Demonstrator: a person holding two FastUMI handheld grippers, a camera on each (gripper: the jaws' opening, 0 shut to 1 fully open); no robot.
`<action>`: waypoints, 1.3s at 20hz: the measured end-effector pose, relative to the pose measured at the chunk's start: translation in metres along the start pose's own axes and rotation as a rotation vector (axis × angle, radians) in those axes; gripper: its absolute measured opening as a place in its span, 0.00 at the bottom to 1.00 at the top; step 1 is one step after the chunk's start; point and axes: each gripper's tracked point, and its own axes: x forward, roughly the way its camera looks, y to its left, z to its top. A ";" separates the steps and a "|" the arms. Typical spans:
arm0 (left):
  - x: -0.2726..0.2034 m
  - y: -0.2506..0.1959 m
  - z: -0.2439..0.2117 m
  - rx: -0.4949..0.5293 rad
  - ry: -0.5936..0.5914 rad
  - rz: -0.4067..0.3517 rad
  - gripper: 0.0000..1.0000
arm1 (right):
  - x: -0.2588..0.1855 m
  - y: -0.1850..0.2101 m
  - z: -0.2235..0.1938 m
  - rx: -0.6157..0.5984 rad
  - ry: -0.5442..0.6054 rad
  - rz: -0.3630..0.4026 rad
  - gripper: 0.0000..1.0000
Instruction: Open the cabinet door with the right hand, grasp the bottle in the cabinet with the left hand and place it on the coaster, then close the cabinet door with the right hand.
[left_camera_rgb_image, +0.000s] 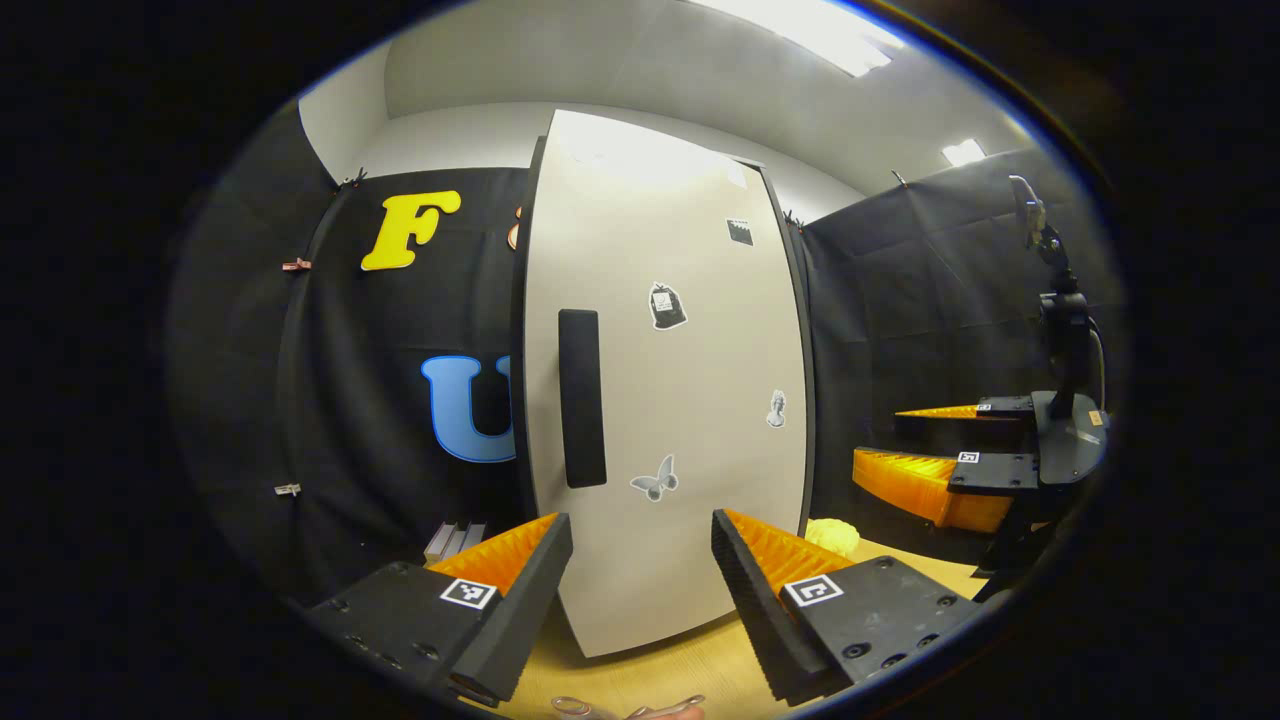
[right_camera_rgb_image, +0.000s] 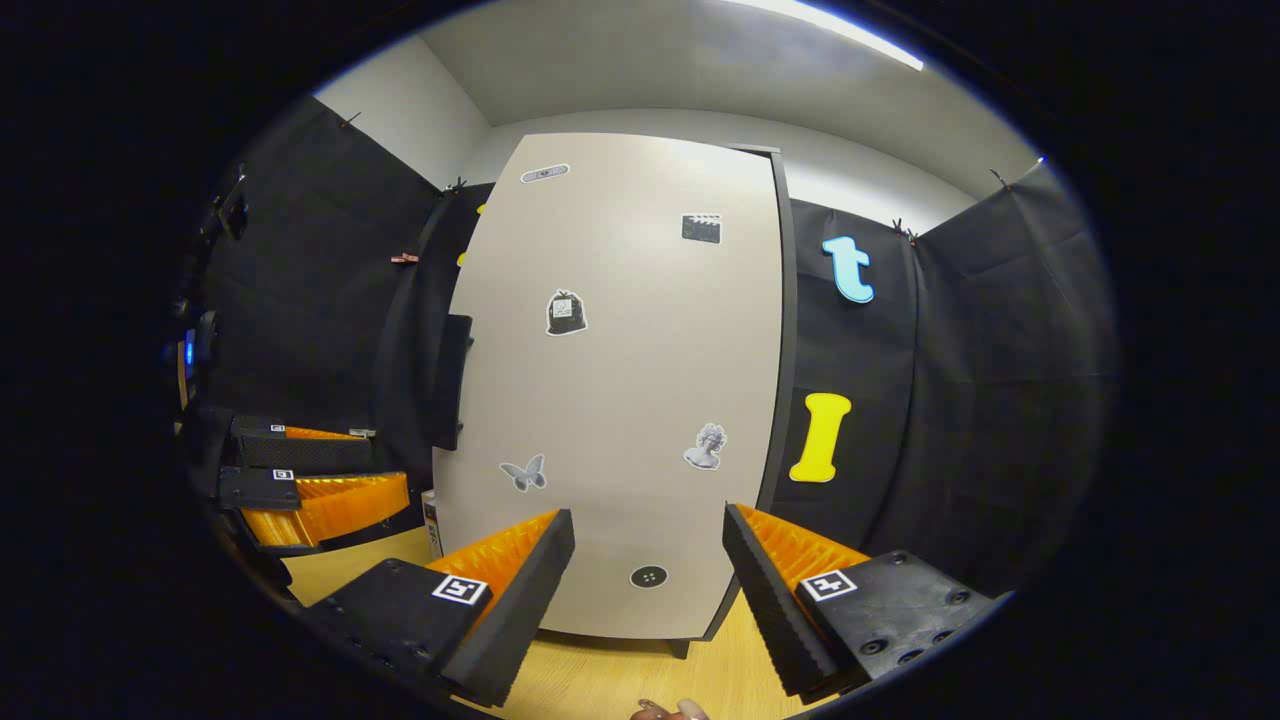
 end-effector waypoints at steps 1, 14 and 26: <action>0.001 0.000 -0.001 -0.005 0.001 -0.004 0.89 | 0.000 0.003 -0.001 0.007 0.001 0.002 0.98; 0.008 0.002 0.005 0.010 -0.016 -0.015 0.89 | 0.010 0.011 -0.003 -0.005 0.023 0.011 0.97; 0.003 0.000 0.003 -0.001 0.003 -0.006 0.89 | 0.005 0.012 -0.002 -0.004 0.032 0.017 0.98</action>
